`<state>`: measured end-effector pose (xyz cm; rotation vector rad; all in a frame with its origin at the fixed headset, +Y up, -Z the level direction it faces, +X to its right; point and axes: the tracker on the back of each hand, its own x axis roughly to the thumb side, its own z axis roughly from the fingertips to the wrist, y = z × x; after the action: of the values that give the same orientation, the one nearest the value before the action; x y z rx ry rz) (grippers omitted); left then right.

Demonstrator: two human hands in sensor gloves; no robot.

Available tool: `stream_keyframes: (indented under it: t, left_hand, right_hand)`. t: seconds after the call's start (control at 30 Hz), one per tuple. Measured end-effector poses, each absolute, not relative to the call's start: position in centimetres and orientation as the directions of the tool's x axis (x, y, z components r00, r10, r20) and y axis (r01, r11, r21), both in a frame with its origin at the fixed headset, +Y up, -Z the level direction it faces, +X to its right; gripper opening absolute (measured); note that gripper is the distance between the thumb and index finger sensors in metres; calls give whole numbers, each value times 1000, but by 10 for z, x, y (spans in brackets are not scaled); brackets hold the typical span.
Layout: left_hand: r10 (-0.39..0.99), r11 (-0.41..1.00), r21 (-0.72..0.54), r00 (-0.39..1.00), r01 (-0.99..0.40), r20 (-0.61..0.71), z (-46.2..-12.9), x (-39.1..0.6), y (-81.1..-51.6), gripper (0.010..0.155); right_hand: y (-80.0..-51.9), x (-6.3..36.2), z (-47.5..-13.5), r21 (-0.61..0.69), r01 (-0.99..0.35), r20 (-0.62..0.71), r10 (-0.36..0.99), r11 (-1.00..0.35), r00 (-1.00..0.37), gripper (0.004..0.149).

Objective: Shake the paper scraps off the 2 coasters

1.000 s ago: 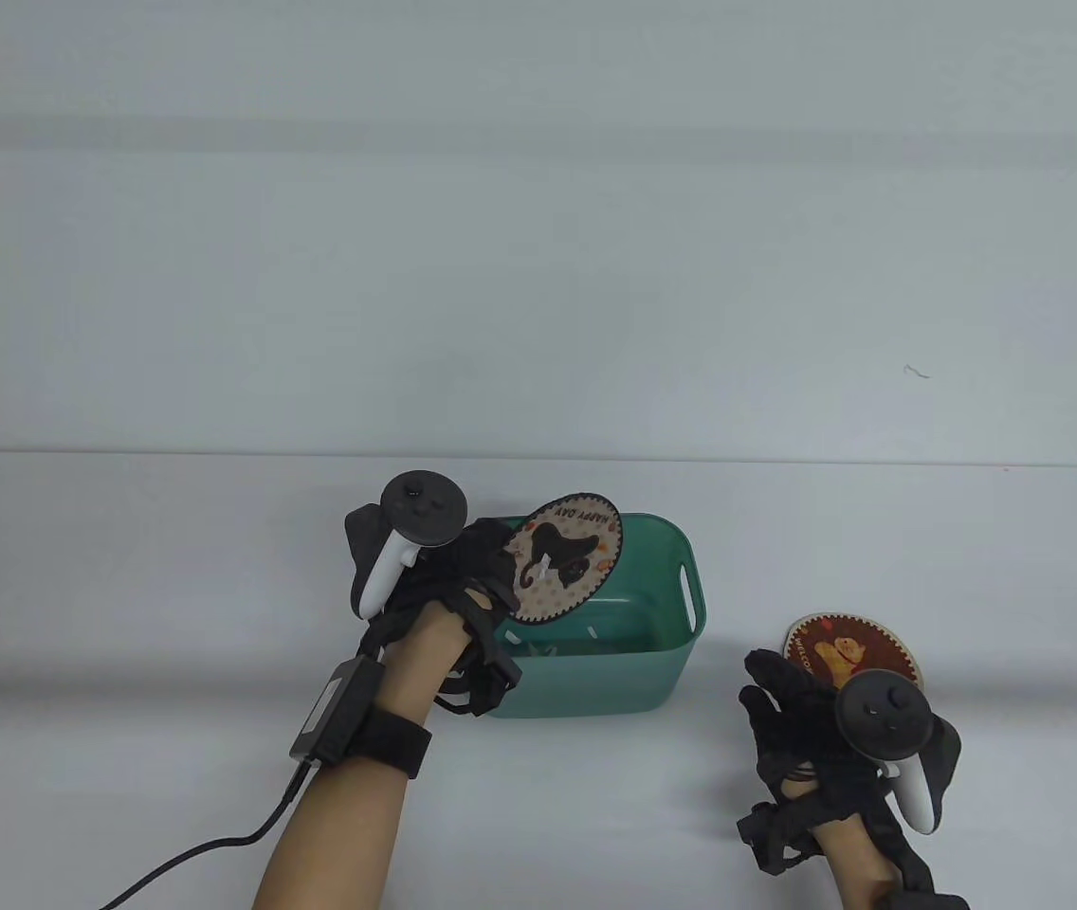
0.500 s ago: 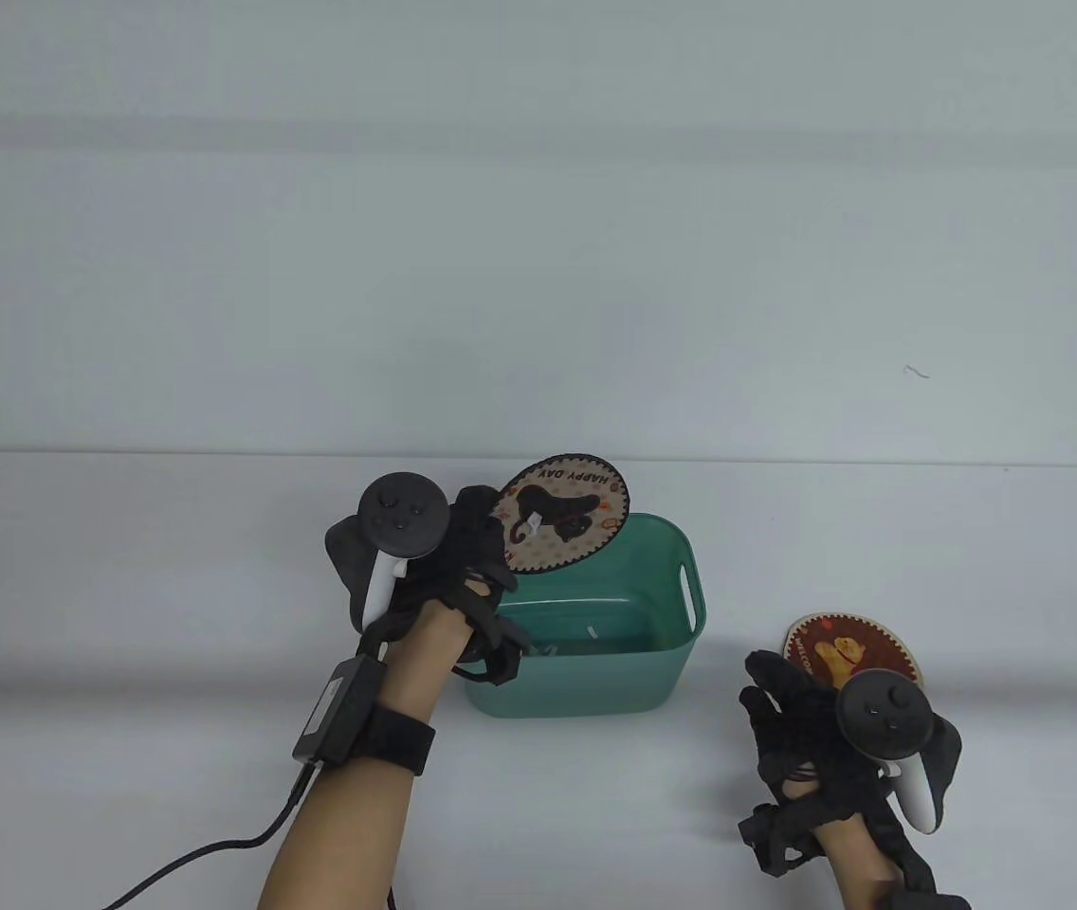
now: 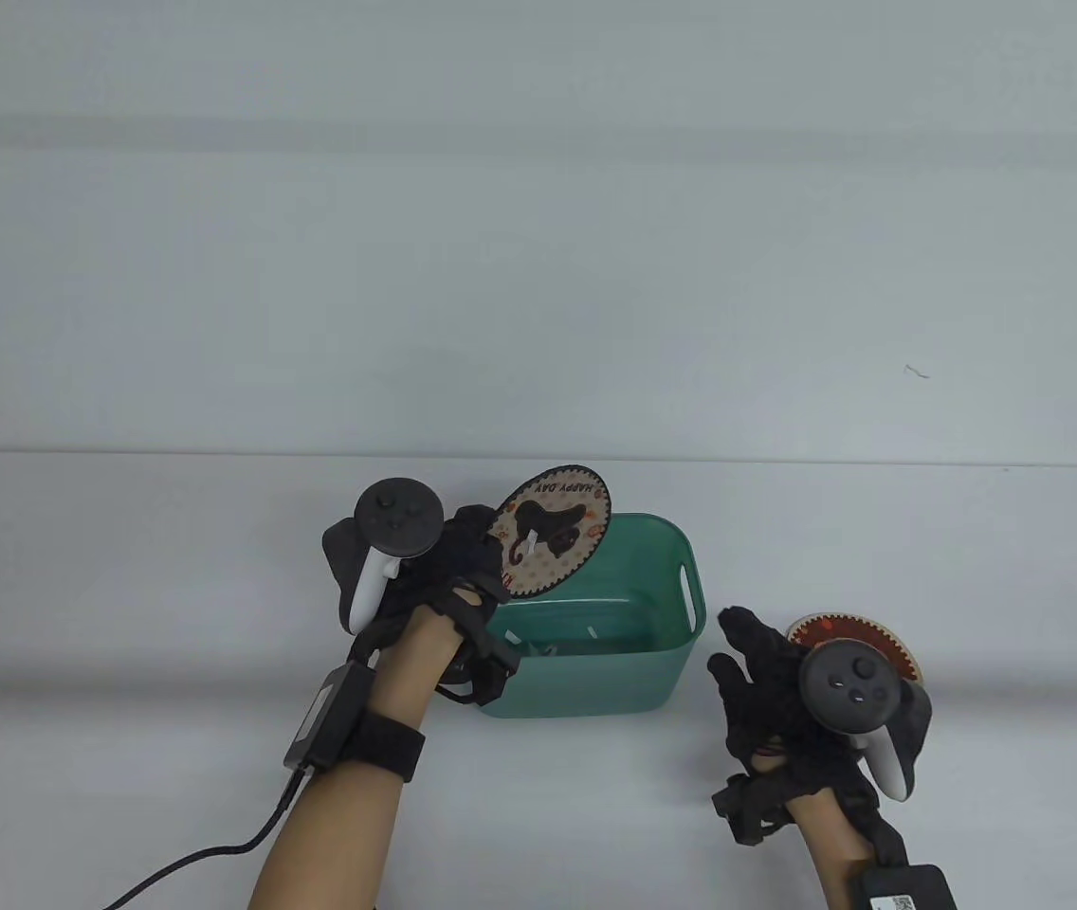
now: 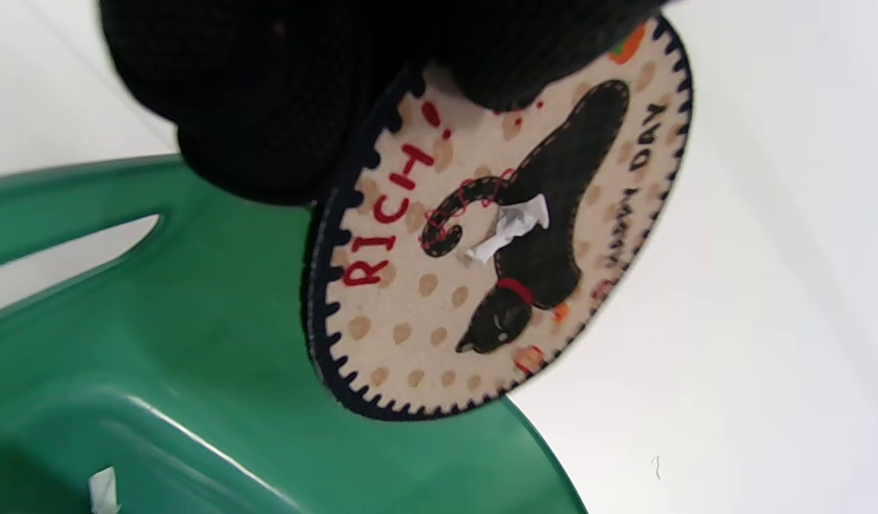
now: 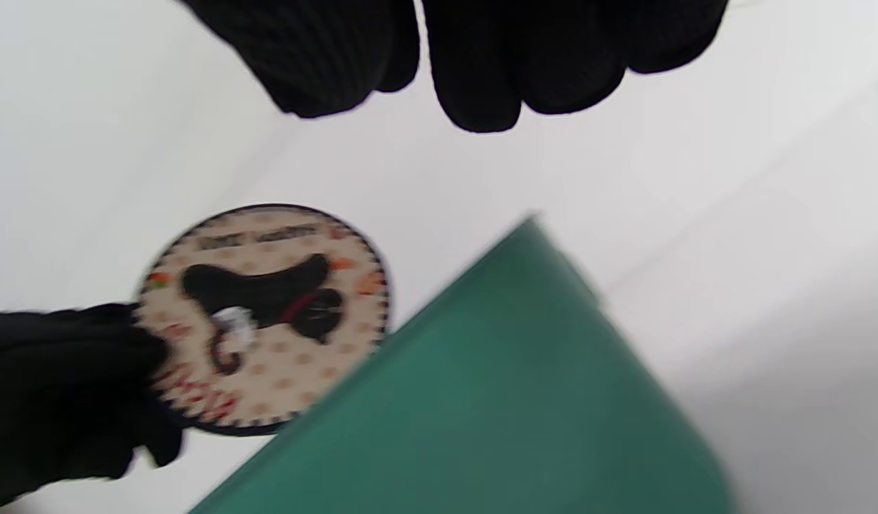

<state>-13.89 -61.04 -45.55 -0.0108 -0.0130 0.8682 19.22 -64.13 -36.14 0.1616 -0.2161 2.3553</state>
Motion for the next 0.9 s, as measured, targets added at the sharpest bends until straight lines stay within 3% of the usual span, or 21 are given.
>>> stream_keyframes:
  t: [0.2, 0.43, 0.57, 0.77, 0.9]
  left_hand:
    - [813, 582, -22, 582, -813, 36, -452, -140, -612, 41]
    - [786, 616, -35, 611, -787, 89, -446, -134, -613, 42]
    - [783, 620, -7, 617, -785, 75, -449, -141, -616, 42]
    - [813, 580, -7, 579, -814, 58, -450, -151, -623, 42]
    - [832, 553, -22, 551, -833, 61, -449, -150, -625, 43]
  right_hand:
    - [-604, 110, -386, -49, -533, 324, 491, -845, -808, 46]
    - [-610, 66, -422, 7, -366, 289, 352, -931, -890, 72]
    - [-621, 68, -433, 67, -105, 196, 117, -992, -974, 46]
    - [-624, 82, -435, 58, -160, 189, 168, -985, -968, 49]
    - [-623, 78, -434, 54, -284, 234, 289, -957, -928, 69]
